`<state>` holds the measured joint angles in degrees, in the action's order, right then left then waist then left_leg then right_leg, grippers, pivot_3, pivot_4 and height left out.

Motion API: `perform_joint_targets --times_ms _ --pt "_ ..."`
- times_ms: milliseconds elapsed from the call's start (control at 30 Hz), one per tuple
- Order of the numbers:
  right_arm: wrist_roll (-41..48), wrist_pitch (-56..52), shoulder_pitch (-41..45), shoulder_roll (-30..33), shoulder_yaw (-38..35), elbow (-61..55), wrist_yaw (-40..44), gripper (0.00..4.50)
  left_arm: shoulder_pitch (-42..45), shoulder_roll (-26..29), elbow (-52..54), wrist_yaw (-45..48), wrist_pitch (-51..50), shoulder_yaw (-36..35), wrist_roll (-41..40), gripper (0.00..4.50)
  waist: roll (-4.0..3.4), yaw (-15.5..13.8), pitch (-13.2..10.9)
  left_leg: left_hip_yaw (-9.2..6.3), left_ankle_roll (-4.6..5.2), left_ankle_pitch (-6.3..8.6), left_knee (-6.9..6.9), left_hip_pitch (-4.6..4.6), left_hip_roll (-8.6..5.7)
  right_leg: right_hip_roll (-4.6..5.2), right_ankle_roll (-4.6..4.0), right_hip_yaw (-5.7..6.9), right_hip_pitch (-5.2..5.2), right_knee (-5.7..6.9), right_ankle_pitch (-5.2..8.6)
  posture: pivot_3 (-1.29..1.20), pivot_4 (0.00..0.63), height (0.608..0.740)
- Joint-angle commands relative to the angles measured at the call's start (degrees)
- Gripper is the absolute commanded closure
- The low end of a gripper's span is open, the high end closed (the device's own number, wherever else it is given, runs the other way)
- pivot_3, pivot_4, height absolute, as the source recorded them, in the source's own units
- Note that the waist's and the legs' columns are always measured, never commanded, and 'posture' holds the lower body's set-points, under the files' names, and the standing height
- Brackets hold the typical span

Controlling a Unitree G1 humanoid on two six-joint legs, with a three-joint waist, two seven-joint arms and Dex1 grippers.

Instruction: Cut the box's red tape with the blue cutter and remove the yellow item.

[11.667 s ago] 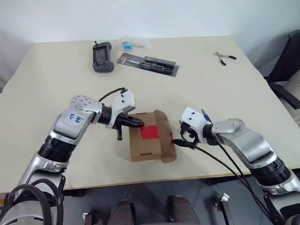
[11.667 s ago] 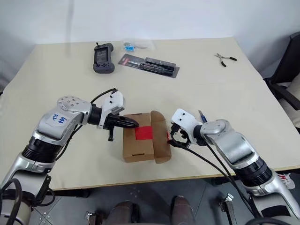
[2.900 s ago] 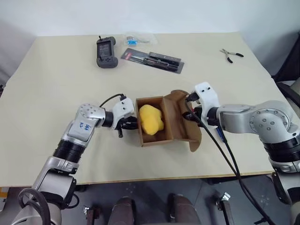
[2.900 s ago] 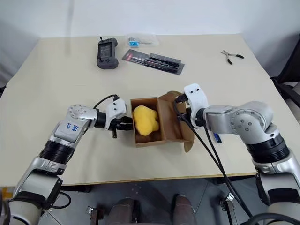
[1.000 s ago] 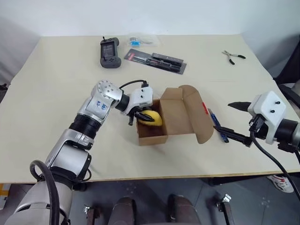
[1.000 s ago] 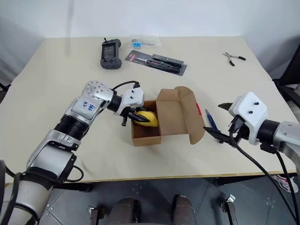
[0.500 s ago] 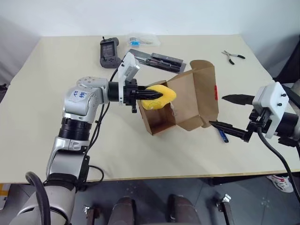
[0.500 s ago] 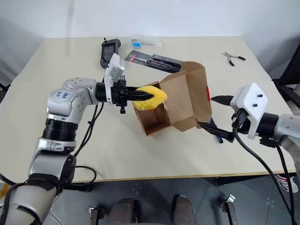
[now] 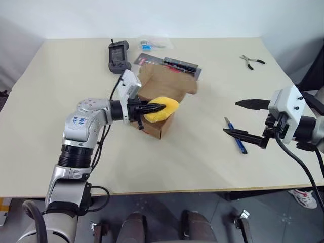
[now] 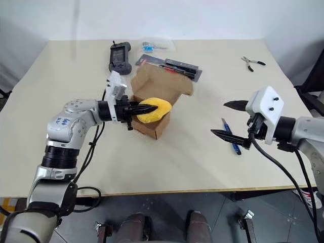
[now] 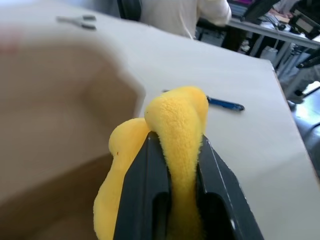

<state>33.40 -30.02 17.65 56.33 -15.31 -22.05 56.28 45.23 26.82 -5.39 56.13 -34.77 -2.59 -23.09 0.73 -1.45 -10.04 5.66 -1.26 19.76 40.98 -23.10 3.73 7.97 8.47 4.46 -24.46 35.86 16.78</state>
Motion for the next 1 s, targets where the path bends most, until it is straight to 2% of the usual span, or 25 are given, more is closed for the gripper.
perform_joint_targets --times_ms 33,133,367,600,633,667,833,1000 --pt "0.96 2.44 0.54 -0.67 -1.17 0.63 1.81 0.0 -2.21 2.57 5.46 0.14 0.95 -5.49 -4.24 4.45 -0.02 0.23 0.01 0.0 0.0 0.0 -0.03 0.03 0.0 0.0 0.0 0.0 0.0 0.01 0.0 0.0 0.15 0.74" --pt "0.62 3.07 0.97 -1.11 -0.77 1.52 2.5 0.0 -4.35 5.04 7.49 -3.93 0.18 -10.88 -5.76 4.45 -0.02 0.15 0.01 0.0 0.0 0.0 -0.03 0.05 0.01 0.0 0.0 0.0 0.0 0.04 0.0 0.0 0.15 0.74" --pt "0.7 4.79 1.27 -1.78 -0.03 3.96 5.33 0.0 -13.4 12.65 4.78 -13.24 4.62 -21.34 -1.79 4.45 -0.02 0.21 0.01 0.0 0.0 0.0 -0.04 0.06 0.01 0.01 0.0 -0.01 0.0 0.02 0.0 0.0 0.15 0.74" --pt "0.77 7.87 6.34 -5.16 3.97 11.86 10.19 0.0 -25.89 20.63 -3.72 -20.22 5.48 -30.87 2.54 4.45 -0.01 0.3 0.01 0.03 0.0 0.0 -0.05 0.08 0.02 0.01 -0.01 -0.01 0.01 0.01 0.0 0.0 0.15 0.74" --pt "0.56 8.4 7.07 -5.52 4.44 12.87 10.7 0.0 -27.16 21.65 -4.95 -19.7 5.15 -31.21 2.48 3.74 0.0 0.31 0.01 0.03 -0.01 0.0 -0.06 0.08 0.03 0.0 -0.01 0.0 0.0 0.01 0.0 0.0 0.15 0.74" --pt "0.22 8.81 7.63 -5.82 4.72 13.67 11.18 0.0 -28.05 22.35 -5.73 -19.39 5.07 -31.32 2.42 3.54 -0.01 0.26 0.01 0.04 -0.01 0.0 -0.07 0.09 0.04 0.0 -0.01 0.0 0.0 0.01 0.0 0.0 0.15 0.74" --pt "2.19 9.66 9.6 -8.26 4.27 15.77 12.67 0.0 -30.3 22.91 -5.05 -17.18 7.77 -32.82 0.67 1.92 0.02 -0.11 0.02 0.05 0.01 0.02 -0.03 0.06 0.03 0.02 -0.02 0.0 0.01 0.01 -0.01 0.0 0.15 0.74" --pt "0.91 10.12 10.0 -8.06 4.87 17.12 13.71 0.0 -31.68 23.24 -4.81 -15.9 9.61 -33.11 0.26 0.44 0.02 0.28 0.02 0.09 -0.01 0.02 -0.07 0.09 0.04 0.01 -0.03 0.01 -0.02 0.04 -0.02 0.0 0.15 0.74"
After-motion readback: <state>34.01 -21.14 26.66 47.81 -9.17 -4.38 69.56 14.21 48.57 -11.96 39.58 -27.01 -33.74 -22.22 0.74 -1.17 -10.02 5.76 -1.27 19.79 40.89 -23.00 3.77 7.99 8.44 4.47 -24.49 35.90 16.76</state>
